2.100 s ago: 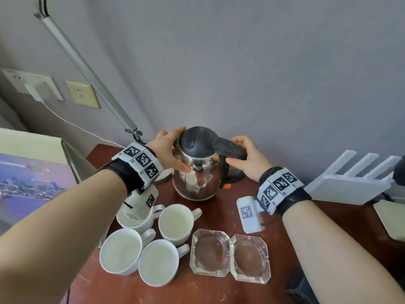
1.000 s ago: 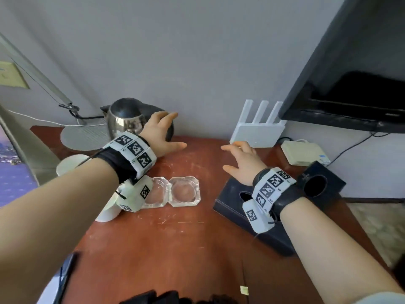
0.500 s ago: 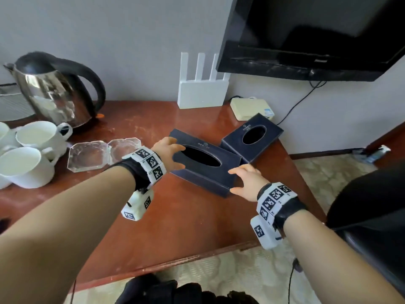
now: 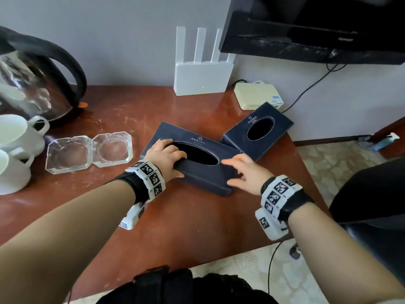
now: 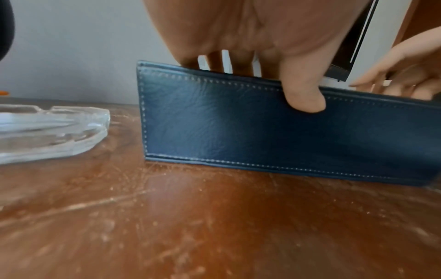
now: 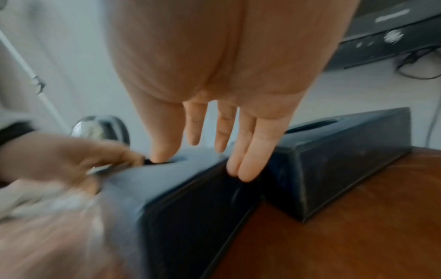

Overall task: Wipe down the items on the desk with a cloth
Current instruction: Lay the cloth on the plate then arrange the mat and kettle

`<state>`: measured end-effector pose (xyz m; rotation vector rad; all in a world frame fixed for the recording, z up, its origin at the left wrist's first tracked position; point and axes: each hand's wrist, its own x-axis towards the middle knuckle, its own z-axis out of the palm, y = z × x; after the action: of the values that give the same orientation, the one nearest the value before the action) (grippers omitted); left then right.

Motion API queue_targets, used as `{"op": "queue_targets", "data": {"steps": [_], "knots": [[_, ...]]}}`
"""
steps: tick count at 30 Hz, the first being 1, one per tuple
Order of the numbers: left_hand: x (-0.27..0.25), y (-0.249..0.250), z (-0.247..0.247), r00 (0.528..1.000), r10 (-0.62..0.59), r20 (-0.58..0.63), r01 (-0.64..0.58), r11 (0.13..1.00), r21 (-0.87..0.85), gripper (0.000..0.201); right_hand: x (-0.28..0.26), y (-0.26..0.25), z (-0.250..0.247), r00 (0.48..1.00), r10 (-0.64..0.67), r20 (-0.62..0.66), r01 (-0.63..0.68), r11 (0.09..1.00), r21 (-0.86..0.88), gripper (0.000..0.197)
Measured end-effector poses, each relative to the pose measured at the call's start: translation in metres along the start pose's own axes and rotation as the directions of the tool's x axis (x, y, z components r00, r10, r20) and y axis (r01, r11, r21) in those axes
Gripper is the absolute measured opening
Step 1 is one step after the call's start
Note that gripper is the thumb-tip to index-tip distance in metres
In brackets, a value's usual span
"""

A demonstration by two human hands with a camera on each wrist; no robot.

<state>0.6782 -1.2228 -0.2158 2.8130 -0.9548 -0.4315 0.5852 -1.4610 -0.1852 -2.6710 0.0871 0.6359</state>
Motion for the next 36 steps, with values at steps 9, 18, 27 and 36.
{"op": "queue_targets", "data": {"steps": [9, 18, 27, 36], "knots": [[-0.002, 0.008, 0.007, 0.988, -0.152, 0.004, 0.151, 0.979, -0.133, 0.065, 0.051, 0.072, -0.051, 0.98, 0.197, -0.028, -0.188, 0.876, -0.445, 0.083], [0.003, 0.028, 0.009, 0.953, -0.302, -0.027, 0.293, 0.94, -0.175, 0.061, 0.038, 0.134, -0.054, 0.998, -0.001, -0.068, -0.031, 0.882, -0.471, 0.072], [0.053, 0.074, 0.013, 0.86, -0.498, -0.11, 0.463, 0.853, -0.241, 0.059, -0.011, 0.151, -0.042, 0.998, -0.058, -0.008, 0.045, 0.841, -0.539, 0.069], [0.054, 0.079, 0.003, 0.842, -0.513, -0.167, 0.426, 0.822, -0.379, 0.061, -0.014, 0.08, -0.006, 0.968, -0.234, 0.085, 0.247, 0.854, -0.457, 0.073]]}}
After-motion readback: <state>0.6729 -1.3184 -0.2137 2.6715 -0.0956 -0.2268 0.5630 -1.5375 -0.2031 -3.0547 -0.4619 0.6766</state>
